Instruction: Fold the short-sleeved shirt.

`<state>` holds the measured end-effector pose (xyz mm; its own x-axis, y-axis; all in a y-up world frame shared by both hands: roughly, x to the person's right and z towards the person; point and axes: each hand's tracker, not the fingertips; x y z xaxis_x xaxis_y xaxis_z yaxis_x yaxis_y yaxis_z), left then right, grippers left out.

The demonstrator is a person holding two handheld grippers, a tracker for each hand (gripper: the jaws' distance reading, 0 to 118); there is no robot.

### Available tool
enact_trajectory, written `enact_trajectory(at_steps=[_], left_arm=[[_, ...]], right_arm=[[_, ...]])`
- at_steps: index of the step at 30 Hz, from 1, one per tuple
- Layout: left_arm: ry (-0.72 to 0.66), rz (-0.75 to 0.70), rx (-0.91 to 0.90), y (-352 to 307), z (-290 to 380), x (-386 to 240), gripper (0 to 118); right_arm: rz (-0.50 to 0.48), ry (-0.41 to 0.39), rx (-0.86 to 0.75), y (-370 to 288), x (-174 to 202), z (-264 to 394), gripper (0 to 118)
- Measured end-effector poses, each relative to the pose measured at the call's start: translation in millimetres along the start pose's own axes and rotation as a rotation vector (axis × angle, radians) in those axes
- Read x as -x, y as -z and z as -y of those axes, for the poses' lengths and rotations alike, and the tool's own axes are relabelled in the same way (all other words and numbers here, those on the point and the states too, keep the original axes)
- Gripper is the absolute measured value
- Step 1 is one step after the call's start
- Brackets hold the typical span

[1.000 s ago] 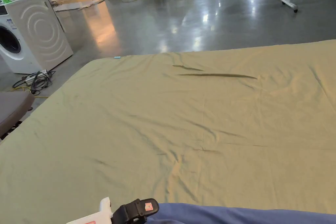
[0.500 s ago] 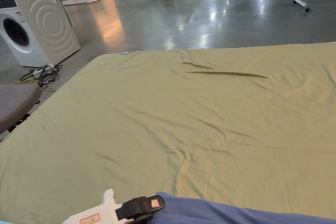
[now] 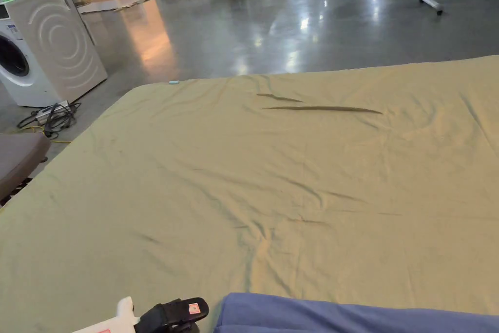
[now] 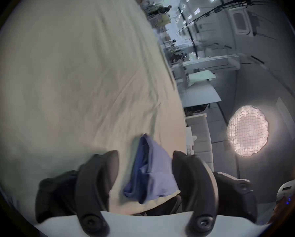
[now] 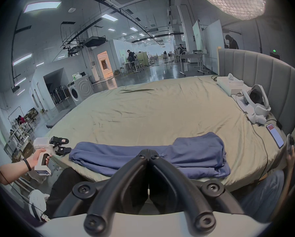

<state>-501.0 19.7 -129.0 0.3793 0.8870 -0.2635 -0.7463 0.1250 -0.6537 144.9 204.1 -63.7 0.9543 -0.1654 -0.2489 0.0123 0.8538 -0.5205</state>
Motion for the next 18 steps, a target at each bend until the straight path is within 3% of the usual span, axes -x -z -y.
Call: enact_trajectory(at_steps=[1, 3, 6, 7, 8, 9, 10, 12, 13, 18], left_arm=[[-0.023, 0.013, 0.012, 7.0, 1.2, 7.2, 72], [-0.122, 0.216, -0.011, 18.8, 2.1, 15.4, 73], [-0.193, 0.254, 0.039, 42.1, -0.8, 8.1, 74], [-0.090, 0.206, 0.100, 48.5, 1.6, -1.2, 70], [-0.011, 0.149, 0.136, 54.6, 1.9, -8.6, 56], [0.002, 0.098, 0.164, 61.3, 2.7, -10.9, 27], [0.019, 0.033, 0.206, 69.8, 5.9, -13.1, 12], [0.083, -0.068, 0.225, 69.4, 12.8, -1.1, 12], [-0.017, 0.113, 0.161, 74.0, 13.5, -5.4, 11], [-0.004, 0.097, 0.110, 64.6, 24.2, -21.6, 11]], right_arm=[[0.012, -0.010, 0.009, -0.9, -1.6, -0.1, 0], [0.026, -0.012, 0.021, -2.7, -5.4, 1.1, 0], [0.048, 0.001, 0.034, -3.9, -8.3, 3.2, 0], [0.052, 0.005, 0.035, -4.0, -8.4, 3.7, 0], [0.054, 0.008, 0.038, -4.0, -8.6, 4.0, 0], [0.055, 0.009, 0.040, -3.9, -8.6, 4.2, 0], [0.055, 0.009, 0.041, -3.4, -8.1, 4.4, 0], [0.054, 0.007, 0.049, -0.8, -6.9, 4.6, 0], [0.057, 0.001, 0.055, 0.5, -5.4, 4.4, 0], [0.048, -0.038, 0.072, 3.0, -0.2, 4.3, 0]])
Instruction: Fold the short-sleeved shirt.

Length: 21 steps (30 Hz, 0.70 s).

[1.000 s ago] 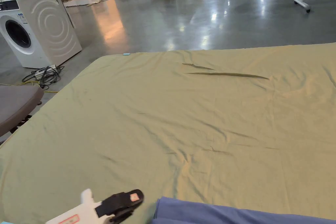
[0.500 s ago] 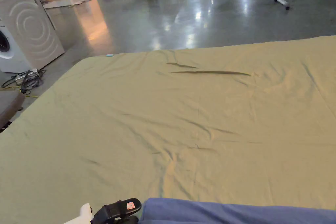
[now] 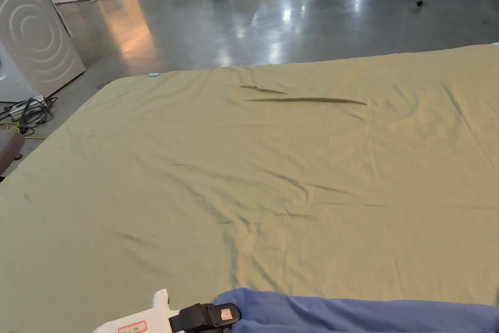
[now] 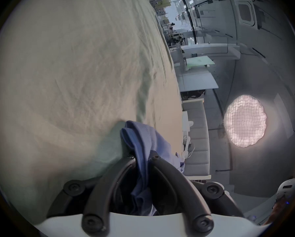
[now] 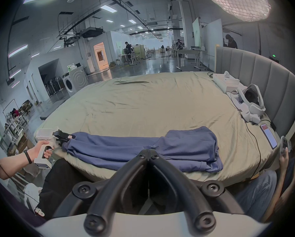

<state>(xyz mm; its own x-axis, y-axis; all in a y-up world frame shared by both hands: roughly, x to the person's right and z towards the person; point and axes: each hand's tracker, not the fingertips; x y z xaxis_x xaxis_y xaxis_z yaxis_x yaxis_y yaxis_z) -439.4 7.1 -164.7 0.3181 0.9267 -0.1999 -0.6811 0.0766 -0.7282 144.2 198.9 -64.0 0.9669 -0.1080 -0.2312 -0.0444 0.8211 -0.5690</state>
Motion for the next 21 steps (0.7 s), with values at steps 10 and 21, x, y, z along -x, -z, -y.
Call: enact_trajectory(at_steps=[10, 21], left_arm=[[0.118, -0.075, -0.113, -63.0, -12.5, -33.2, 10], [0.191, -0.172, -0.162, -96.5, -7.0, -82.0, 10]], right_arm=[[-0.008, -0.045, 0.012, 3.3, 7.2, 2.1, 0], [-0.027, 0.038, 0.002, 4.0, -8.4, 11.6, 0]])
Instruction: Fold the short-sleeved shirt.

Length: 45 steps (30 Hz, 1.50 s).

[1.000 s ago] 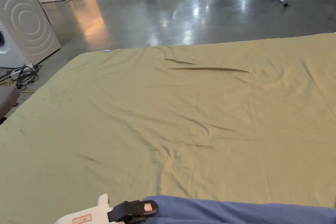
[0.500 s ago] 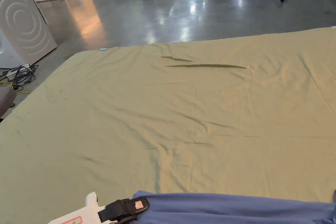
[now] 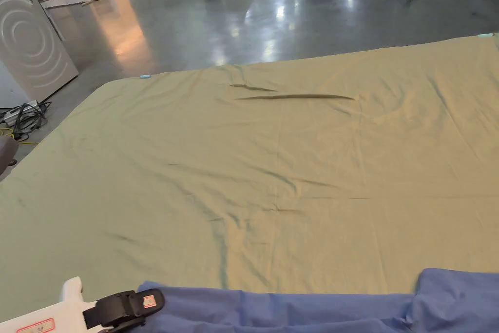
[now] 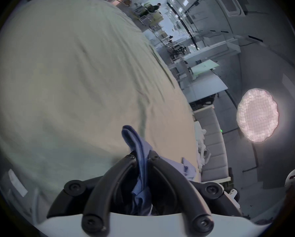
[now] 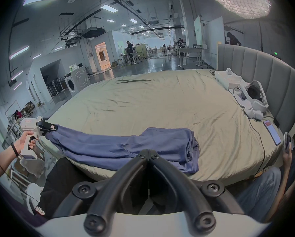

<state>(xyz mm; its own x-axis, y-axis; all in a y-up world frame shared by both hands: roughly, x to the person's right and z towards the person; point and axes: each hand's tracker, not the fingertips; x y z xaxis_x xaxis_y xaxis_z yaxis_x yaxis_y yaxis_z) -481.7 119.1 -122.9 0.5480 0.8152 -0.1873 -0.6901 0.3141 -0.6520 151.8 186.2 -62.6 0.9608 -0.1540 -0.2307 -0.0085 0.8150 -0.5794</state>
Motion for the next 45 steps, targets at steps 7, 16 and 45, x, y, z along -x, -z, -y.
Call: enact_trajectory(at_steps=[7, 16, 45], left_arm=[[0.037, 0.151, 0.225, 129.0, 79.6, -81.9, 10], [0.240, -0.019, 0.325, 244.2, 147.1, -144.1, 26], [0.367, 0.013, 0.336, 209.9, 164.6, -137.4, 4]], right_arm=[[0.028, 0.033, -0.035, -21.7, -11.7, 4.6, 0], [0.181, 0.103, -0.002, -64.0, -54.0, 37.3, 0], [0.140, 0.105, 0.022, -54.5, -39.5, 38.0, 0]])
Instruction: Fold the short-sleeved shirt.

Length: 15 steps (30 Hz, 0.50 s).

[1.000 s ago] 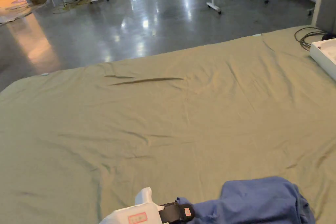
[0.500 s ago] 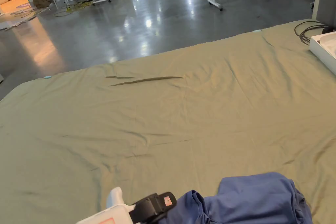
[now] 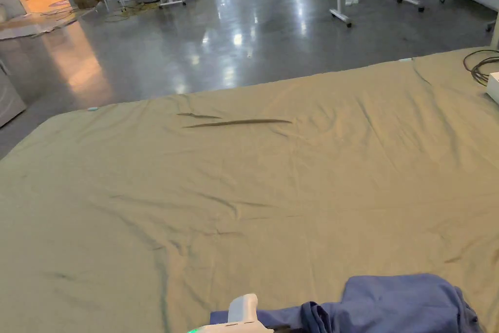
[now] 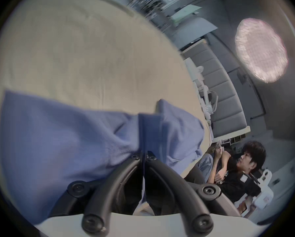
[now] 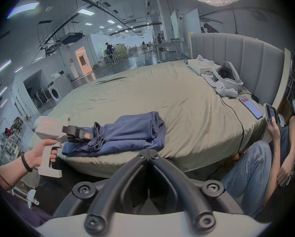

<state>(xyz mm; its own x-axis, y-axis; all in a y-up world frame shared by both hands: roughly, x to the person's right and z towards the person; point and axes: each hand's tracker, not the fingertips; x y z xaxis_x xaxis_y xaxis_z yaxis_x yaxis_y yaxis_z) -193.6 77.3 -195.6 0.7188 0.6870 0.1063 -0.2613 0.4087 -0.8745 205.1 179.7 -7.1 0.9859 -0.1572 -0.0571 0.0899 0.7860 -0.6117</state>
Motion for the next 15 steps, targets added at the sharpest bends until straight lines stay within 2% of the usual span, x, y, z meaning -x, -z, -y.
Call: enact_trajectory(at_steps=[1, 2, 3, 4, 5, 6, 7, 8, 11, 13, 15], left_arm=[[0.021, 0.025, -0.037, -15.7, -1.4, 0.1, 5], [0.011, 0.048, -0.084, -37.1, -3.2, 4.2, 13], [-0.010, 0.051, -0.124, -56.9, -5.0, 10.5, 13], [-0.035, 0.052, -0.165, -78.1, -7.3, 21.0, 18], [-0.061, 0.047, -0.193, -91.7, -8.2, 30.3, 30], [-0.099, 0.038, -0.214, -106.4, -8.8, 42.4, 60], [-0.147, 0.029, -0.235, -116.5, -10.4, 57.4, 79], [-0.184, 0.025, -0.251, -123.3, -10.5, 68.1, 88], [-0.315, 0.017, -0.247, -124.7, -7.4, 102.6, 89], [-0.467, 0.060, -0.203, -106.1, -2.1, 126.1, 89], [-0.590, 0.198, -0.165, -81.6, 6.3, 140.9, 89]], right_arm=[[-0.011, -0.002, -0.002, 0.7, 1.5, -0.8, 0], [-0.033, 0.000, -0.001, 2.5, 3.4, -1.9, 0], [-0.047, -0.001, 0.001, 4.5, 5.5, -2.5, 0], [-0.053, -0.009, 0.003, 6.6, 8.1, -2.6, 0], [-0.057, -0.017, 0.006, 8.2, 10.4, -2.6, 0], [-0.060, -0.026, 0.009, 10.2, 12.3, -2.7, 0], [-0.065, -0.034, 0.014, 11.9, 14.1, -2.7, 0], [-0.068, -0.039, 0.016, 12.6, 15.4, -2.4, 0], [-0.073, -0.051, 0.023, 12.6, 19.0, -1.2, 0], [-0.071, -0.057, 0.028, 11.4, 20.1, -0.6, 0], [-0.064, -0.065, 0.033, 9.4, 19.8, 0.1, 0]])
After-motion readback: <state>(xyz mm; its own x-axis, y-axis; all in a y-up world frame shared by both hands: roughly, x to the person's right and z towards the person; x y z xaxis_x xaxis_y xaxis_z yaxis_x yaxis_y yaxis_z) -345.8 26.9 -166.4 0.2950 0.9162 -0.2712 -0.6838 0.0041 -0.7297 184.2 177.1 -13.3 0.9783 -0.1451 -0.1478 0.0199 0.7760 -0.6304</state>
